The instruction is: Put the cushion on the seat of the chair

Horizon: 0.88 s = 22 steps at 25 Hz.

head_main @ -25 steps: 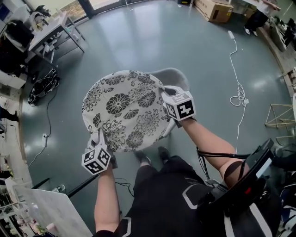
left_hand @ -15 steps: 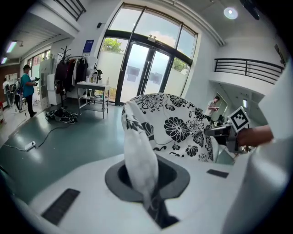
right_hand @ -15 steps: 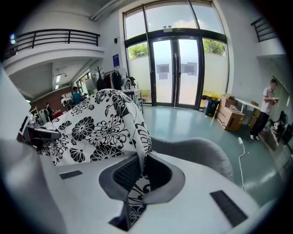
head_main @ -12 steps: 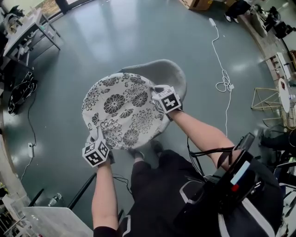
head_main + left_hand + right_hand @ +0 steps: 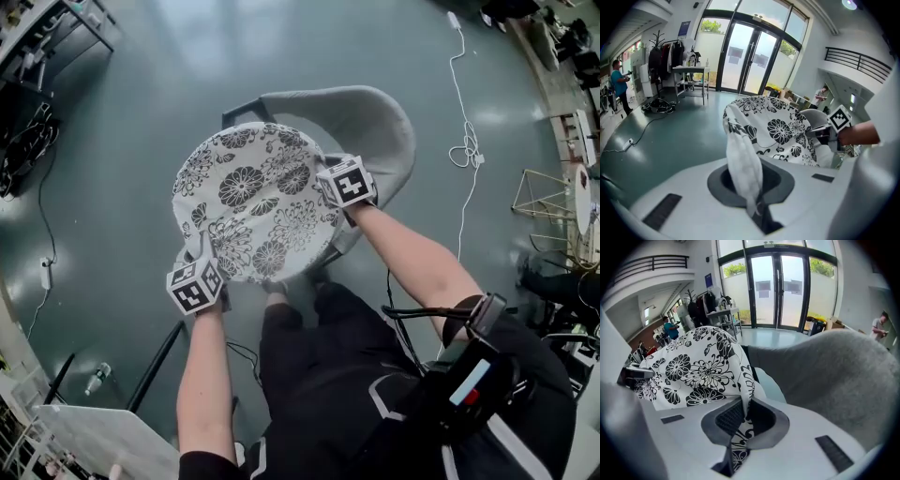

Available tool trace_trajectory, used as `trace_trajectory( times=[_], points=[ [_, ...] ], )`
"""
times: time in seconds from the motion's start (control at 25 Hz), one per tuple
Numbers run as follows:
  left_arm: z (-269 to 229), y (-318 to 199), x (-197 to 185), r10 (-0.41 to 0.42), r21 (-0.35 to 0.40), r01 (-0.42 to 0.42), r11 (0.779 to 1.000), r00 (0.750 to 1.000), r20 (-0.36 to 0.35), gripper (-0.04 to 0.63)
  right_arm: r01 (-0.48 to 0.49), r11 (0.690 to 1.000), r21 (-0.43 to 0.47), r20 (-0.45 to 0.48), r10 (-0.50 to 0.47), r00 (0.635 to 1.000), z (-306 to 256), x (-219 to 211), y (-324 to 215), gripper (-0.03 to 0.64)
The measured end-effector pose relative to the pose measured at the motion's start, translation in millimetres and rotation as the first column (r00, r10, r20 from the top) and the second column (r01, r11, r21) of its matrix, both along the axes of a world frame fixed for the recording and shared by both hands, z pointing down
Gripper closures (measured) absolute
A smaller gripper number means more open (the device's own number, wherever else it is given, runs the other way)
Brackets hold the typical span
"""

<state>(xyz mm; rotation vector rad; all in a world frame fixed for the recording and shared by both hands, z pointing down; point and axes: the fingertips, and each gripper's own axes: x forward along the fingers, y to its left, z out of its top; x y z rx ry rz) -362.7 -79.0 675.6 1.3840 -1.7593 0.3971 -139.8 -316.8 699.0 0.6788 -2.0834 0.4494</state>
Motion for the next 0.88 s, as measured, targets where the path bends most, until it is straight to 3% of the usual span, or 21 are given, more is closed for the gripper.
trace_trajectory(
  times=[0.4, 0.64, 0.8, 0.88],
  points=[
    [84.7, -8.6, 3.9, 0.040, -0.068, -0.045, 0.997, 0.996, -0.074, 0.575, -0.005, 0.999, -0.048, -0.104, 0.000, 0.995, 73.7, 3.5, -12.2, 0.589],
    [127.2, -22.7, 0.5, 0.053, -0.092, -0.059, 0.994, 0.997, -0.062, 0.575, -0.022, 0.998, -0.051, -0.143, 0.014, 0.990, 110.0, 1.2, -26.0, 0.589],
    [149.9, -29.3, 2.2, 0.109, -0.105, -0.108, 0.989, 0.994, 0.001, 0.572, -0.016, 0.999, -0.048, -0.190, 0.007, 0.982, 136.4, 4.9, -28.3, 0.588],
    [167.0, -27.2, 0.0, 0.094, -0.120, -0.096, 0.988, 0.995, -0.017, 0.572, -0.014, 0.999, -0.052, -0.208, 0.003, 0.978, 152.1, 3.0, -25.9, 0.589]
  ],
)
